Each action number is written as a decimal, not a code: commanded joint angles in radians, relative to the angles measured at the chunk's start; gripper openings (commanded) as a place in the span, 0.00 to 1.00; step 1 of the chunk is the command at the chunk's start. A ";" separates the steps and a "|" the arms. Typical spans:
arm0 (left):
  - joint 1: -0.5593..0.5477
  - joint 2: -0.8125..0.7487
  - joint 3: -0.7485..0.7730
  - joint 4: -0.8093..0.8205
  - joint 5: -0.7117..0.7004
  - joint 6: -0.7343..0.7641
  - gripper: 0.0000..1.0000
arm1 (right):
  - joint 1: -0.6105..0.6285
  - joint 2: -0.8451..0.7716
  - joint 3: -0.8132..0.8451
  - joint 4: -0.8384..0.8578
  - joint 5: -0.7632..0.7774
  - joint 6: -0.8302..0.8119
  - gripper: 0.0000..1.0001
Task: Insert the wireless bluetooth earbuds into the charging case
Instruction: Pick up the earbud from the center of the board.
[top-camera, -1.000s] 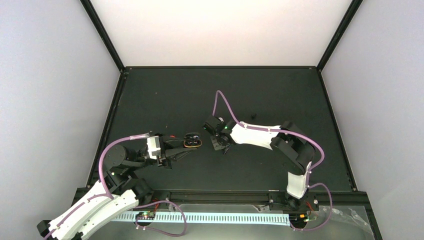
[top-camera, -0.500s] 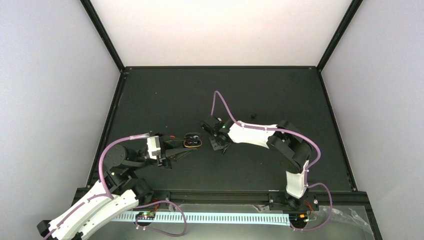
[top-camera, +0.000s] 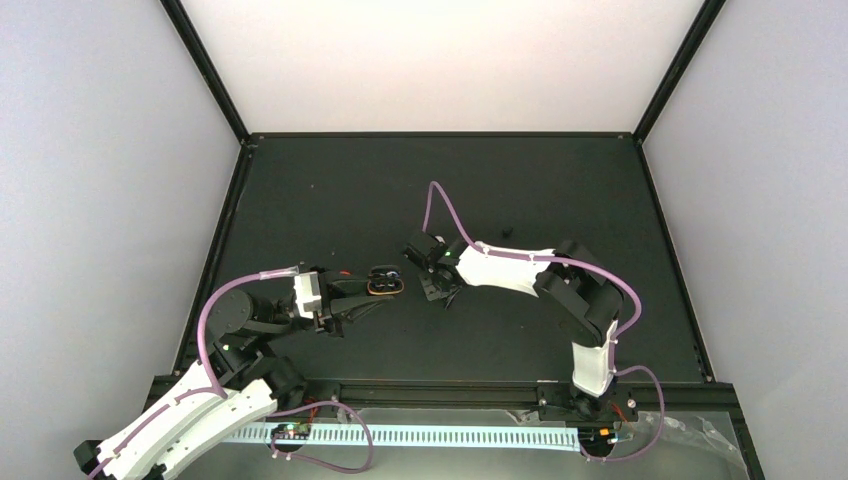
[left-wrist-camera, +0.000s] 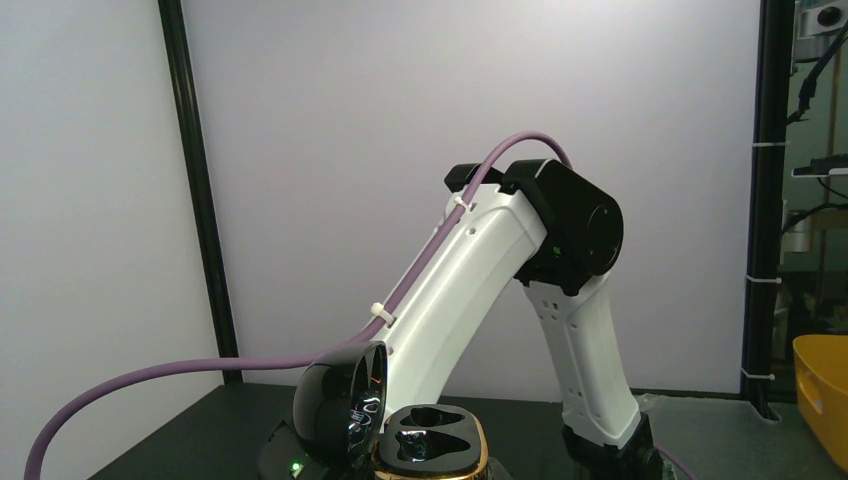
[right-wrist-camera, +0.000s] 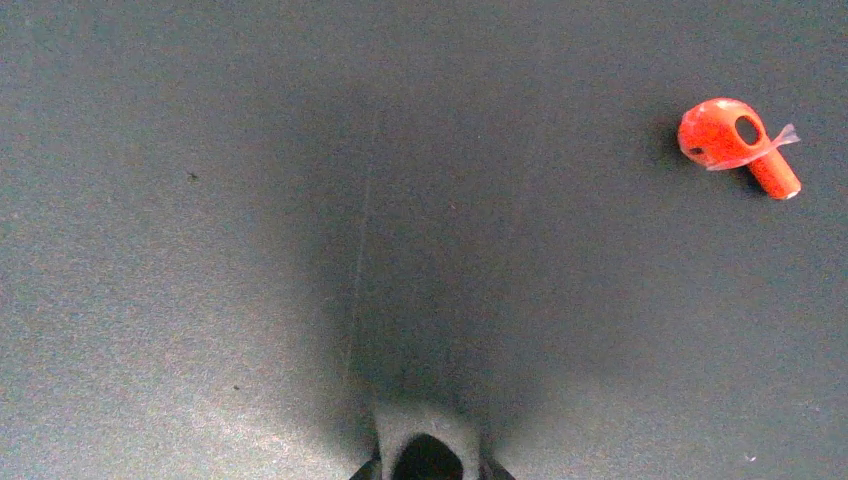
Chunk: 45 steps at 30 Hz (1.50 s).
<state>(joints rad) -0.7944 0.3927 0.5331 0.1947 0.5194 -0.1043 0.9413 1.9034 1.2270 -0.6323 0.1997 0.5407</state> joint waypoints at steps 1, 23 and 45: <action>-0.006 -0.003 0.004 0.005 -0.010 0.014 0.02 | 0.008 0.016 -0.012 -0.067 -0.013 0.014 0.25; -0.007 -0.008 0.002 0.009 -0.006 0.012 0.02 | 0.012 -0.011 -0.045 -0.076 -0.058 0.046 0.26; -0.008 -0.007 0.002 0.010 -0.004 0.009 0.02 | 0.008 0.041 -0.033 -0.039 -0.088 0.045 0.28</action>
<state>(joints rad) -0.7944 0.3923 0.5331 0.1947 0.5198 -0.1047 0.9478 1.8881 1.2072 -0.6559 0.1585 0.5816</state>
